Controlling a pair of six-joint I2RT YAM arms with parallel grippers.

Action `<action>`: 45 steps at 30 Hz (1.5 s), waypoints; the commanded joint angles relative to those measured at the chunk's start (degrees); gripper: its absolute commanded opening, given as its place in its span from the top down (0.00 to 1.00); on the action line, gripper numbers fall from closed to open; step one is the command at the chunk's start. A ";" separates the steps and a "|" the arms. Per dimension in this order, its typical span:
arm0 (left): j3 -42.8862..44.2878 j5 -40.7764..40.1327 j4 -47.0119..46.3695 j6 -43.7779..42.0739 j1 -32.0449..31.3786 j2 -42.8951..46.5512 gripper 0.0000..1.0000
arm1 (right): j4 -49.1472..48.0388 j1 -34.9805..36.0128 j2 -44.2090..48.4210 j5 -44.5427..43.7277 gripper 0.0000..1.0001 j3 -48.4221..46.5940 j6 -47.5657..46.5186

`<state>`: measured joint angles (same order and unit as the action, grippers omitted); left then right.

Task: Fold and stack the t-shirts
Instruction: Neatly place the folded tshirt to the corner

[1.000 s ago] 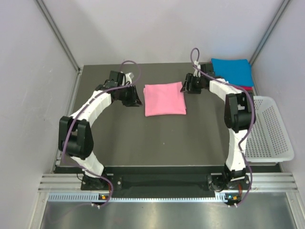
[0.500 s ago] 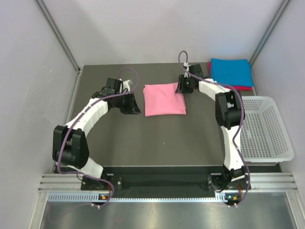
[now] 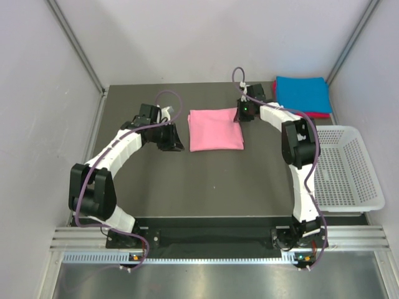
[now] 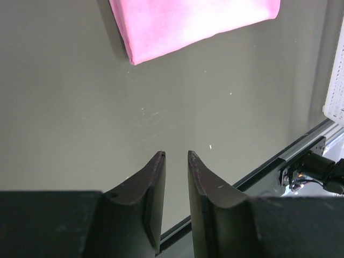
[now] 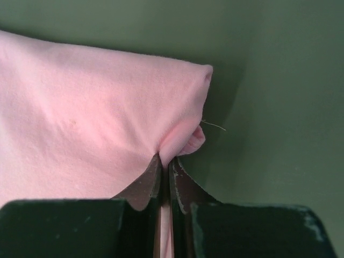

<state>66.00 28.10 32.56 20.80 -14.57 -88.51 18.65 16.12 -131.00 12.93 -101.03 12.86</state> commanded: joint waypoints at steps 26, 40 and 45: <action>-0.78 -0.50 -1.88 -1.02 0.15 3.26 0.72 | 15.10 -3.55 11.38 -27.60 1.00 -16.82 -18.39; -1.40 -1.11 -1.88 -1.20 0.15 3.34 0.72 | 12.72 -8.65 12.88 -30.42 1.00 -21.22 -24.29; -1.31 -1.55 -1.44 -1.37 0.15 2.55 0.72 | 12.63 -10.31 11.21 -30.77 1.00 -24.65 -26.22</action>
<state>65.01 27.07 32.58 20.78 -14.57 -87.13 34.22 7.25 -121.89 -16.29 -121.19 -11.20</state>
